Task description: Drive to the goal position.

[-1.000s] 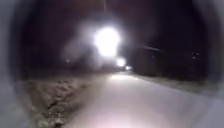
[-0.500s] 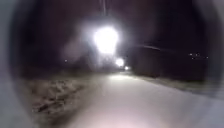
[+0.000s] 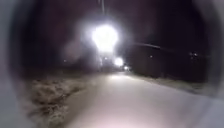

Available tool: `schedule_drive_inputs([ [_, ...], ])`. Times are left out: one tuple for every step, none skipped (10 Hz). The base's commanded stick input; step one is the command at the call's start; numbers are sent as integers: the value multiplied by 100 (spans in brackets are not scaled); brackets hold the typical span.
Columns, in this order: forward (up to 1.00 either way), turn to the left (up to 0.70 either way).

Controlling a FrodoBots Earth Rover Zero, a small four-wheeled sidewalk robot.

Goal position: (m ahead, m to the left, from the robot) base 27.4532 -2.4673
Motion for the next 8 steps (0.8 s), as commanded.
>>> schedule_drive_inputs([
  [100,0],
  [100,0],
  [100,0],
  [100,0],
  [100,0],
  [100,0],
  [100,0],
  [100,0],
])
